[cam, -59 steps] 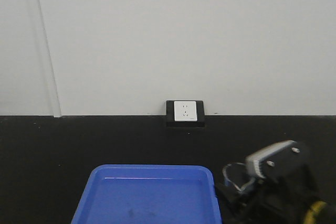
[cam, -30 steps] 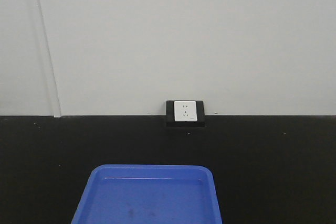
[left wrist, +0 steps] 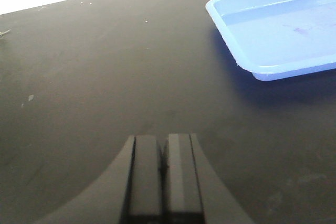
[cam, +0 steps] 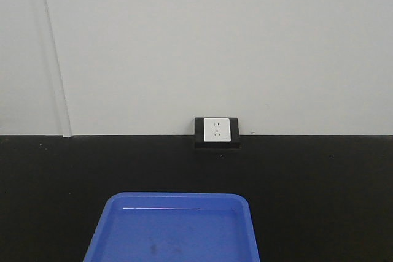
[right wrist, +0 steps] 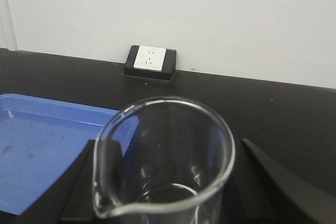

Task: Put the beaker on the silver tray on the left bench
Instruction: 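Retract the right arm holding the beaker toward the robot body, then drive the base to the bench with the silver tray, holding the beaker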

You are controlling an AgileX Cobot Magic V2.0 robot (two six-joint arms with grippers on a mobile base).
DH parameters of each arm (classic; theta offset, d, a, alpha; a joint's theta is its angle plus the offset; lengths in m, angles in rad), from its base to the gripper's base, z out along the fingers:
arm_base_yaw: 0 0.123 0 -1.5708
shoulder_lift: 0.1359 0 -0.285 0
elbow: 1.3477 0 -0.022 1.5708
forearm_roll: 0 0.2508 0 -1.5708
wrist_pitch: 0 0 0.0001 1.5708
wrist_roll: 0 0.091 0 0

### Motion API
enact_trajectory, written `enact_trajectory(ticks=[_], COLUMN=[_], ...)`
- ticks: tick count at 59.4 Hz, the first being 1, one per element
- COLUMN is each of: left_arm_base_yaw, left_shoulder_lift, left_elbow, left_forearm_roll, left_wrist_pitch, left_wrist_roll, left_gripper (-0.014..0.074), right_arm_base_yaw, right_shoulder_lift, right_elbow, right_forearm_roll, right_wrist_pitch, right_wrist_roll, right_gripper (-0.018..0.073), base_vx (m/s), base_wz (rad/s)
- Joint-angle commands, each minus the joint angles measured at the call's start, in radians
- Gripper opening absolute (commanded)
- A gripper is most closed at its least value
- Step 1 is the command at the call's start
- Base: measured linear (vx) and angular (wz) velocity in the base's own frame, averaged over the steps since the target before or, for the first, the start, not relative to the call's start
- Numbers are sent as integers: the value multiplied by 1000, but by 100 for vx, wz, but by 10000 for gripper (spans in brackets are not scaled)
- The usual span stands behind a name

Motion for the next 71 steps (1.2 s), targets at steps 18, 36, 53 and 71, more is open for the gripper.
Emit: enact_trajectory(ticks=[18,36,53,71], left_arm_base_yaw=[-7,-7,-7,-7], left_shoulder_lift=[-7,-7,-7,-7], left_elbow=[20,20,20,20], left_forearm_roll=[-1,-1,-1,-1], left_wrist_pitch=[-83,-83,-83,-83], left_wrist_roll=[-2,-2,-2,-2], left_gripper=[1,1,1,1], right_arm_base_yaw=[-5,-5,-5,-5], right_shoulder_lift=[0,0,0,0], right_elbow=[-28,-28,-28,-28], right_forearm_roll=[-6,-6,-6,-6], right_wrist_pitch=[-73,-73,-73,-73], right_wrist_roll=[-6,-6,-6,-6], right_gripper=[-11,-11,-11,-11], base_vx=[0,-7,-19,-25], base_wz=[0,-3,-9,-6])
